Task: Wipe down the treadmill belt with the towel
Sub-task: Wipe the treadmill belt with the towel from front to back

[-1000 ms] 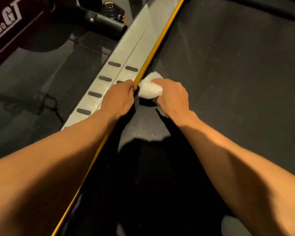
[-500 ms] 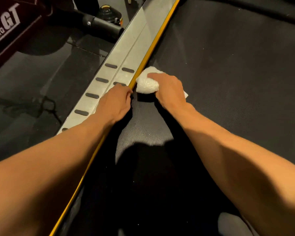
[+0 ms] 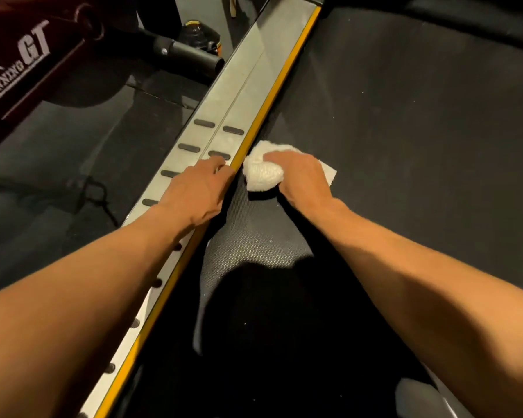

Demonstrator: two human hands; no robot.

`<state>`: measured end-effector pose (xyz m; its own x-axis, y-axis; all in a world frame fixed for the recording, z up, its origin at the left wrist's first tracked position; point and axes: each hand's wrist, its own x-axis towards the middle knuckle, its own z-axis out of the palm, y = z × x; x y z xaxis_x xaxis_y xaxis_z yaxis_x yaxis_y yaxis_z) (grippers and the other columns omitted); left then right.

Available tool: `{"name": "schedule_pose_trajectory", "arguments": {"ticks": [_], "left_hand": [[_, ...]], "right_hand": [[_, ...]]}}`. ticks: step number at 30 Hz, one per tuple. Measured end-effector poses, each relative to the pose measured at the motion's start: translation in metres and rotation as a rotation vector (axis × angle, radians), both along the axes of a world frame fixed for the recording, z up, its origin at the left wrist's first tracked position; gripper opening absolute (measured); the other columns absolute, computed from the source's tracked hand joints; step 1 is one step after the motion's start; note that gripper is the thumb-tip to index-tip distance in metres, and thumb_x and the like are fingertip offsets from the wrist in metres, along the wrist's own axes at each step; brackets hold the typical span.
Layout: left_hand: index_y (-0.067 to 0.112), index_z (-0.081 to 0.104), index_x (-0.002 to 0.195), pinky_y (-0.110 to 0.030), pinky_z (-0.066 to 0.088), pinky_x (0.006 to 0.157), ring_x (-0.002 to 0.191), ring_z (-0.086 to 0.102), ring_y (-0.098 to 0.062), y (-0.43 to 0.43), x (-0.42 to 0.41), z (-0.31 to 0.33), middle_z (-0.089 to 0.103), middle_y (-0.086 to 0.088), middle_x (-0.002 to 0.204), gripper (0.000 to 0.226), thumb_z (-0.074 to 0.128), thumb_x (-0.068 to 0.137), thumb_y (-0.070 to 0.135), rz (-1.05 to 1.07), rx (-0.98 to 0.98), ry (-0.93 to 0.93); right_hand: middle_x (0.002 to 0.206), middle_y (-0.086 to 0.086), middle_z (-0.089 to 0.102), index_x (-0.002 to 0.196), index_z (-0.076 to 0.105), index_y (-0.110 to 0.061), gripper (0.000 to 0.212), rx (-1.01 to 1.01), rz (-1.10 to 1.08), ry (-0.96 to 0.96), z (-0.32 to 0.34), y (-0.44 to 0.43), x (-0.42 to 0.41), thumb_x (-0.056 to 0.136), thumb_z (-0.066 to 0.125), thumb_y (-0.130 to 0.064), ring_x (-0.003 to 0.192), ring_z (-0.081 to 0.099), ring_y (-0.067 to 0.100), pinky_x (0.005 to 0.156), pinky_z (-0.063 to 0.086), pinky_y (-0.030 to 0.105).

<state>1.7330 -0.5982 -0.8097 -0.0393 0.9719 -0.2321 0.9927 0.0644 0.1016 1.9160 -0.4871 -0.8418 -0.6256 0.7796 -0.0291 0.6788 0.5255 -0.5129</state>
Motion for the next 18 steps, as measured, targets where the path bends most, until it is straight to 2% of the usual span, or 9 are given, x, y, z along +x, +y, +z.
{"name": "schedule_pose_trajectory", "arguments": {"ticks": [3, 6, 10, 12, 14, 16, 18], "left_hand": [[0.014, 0.044, 0.135, -0.048, 0.052, 0.085, 0.113, 0.052, -0.034, 0.000, 0.001, 0.001, 0.041, -0.013, 0.140, 0.046, 0.053, 0.091, 0.021, -0.013, 0.001, 0.034], [0.012, 0.046, 0.131, -0.048, 0.051, 0.085, 0.110, 0.053, -0.034, 0.003, 0.008, 0.003, 0.047, -0.012, 0.132, 0.040, 0.051, 0.092, 0.024, 0.045, -0.003, 0.048], [0.010, 0.047, 0.130, -0.042, 0.047, 0.076, 0.102, 0.054, -0.034, 0.009, 0.018, 0.002, 0.053, -0.015, 0.120, 0.040, 0.052, 0.092, 0.022, 0.038, 0.041, 0.157], [0.010, 0.045, 0.132, -0.042, 0.045, 0.072, 0.100, 0.054, -0.035, 0.009, 0.019, 0.001, 0.054, -0.017, 0.120, 0.042, 0.051, 0.092, 0.022, 0.029, 0.095, 0.167], [0.008, 0.047, 0.127, -0.042, 0.044, 0.070, 0.099, 0.054, -0.036, 0.007, 0.018, 0.005, 0.054, -0.017, 0.119, 0.036, 0.049, 0.093, 0.019, 0.046, 0.119, 0.140], [0.005, 0.048, 0.123, -0.043, 0.044, 0.072, 0.101, 0.053, -0.036, 0.005, 0.018, 0.009, 0.051, -0.018, 0.121, 0.031, 0.047, 0.094, 0.015, 0.040, 0.067, 0.149], [0.002, 0.047, 0.124, -0.044, 0.046, 0.076, 0.106, 0.051, -0.036, 0.008, 0.025, 0.013, 0.047, -0.019, 0.125, 0.032, 0.046, 0.093, 0.011, 0.042, -0.012, 0.182]], "right_hand": [[0.136, 0.007, 0.055, 0.132, 0.057, -0.016, 0.055, -0.051, 0.128, 0.011, -0.009, -0.039, 0.007, 0.082, 0.052, 0.007, 0.127, 0.048, 0.027, 0.106, 0.025, 0.026], [0.139, 0.000, 0.053, 0.132, 0.055, -0.024, 0.048, -0.078, 0.258, -0.018, -0.009, -0.066, 0.020, 0.088, 0.054, -0.003, 0.129, 0.046, 0.022, 0.108, 0.024, 0.026], [0.132, 0.004, 0.058, 0.133, 0.055, -0.020, 0.045, -0.093, -0.028, 0.092, 0.018, -0.028, 0.009, 0.092, 0.051, -0.004, 0.121, 0.053, 0.024, 0.097, 0.034, 0.021], [0.131, 0.008, 0.058, 0.137, 0.051, -0.020, 0.051, -0.043, -0.106, -0.011, 0.020, -0.003, 0.009, 0.089, 0.047, -0.002, 0.116, 0.055, 0.025, 0.092, 0.037, 0.024], [0.125, 0.010, 0.061, 0.132, 0.053, -0.018, 0.054, 0.006, -0.071, -0.119, 0.014, -0.003, 0.010, 0.083, 0.047, 0.004, 0.109, 0.057, 0.029, 0.091, 0.044, 0.034], [0.130, 0.011, 0.058, 0.133, 0.053, -0.015, 0.058, -0.014, 0.015, -0.186, 0.008, -0.023, 0.013, 0.081, 0.045, 0.009, 0.117, 0.054, 0.030, 0.097, 0.042, 0.039], [0.139, 0.007, 0.053, 0.137, 0.050, -0.019, 0.058, -0.079, 0.096, -0.197, 0.012, -0.046, 0.018, 0.085, 0.046, 0.006, 0.126, 0.048, 0.027, 0.105, 0.035, 0.033]]}}
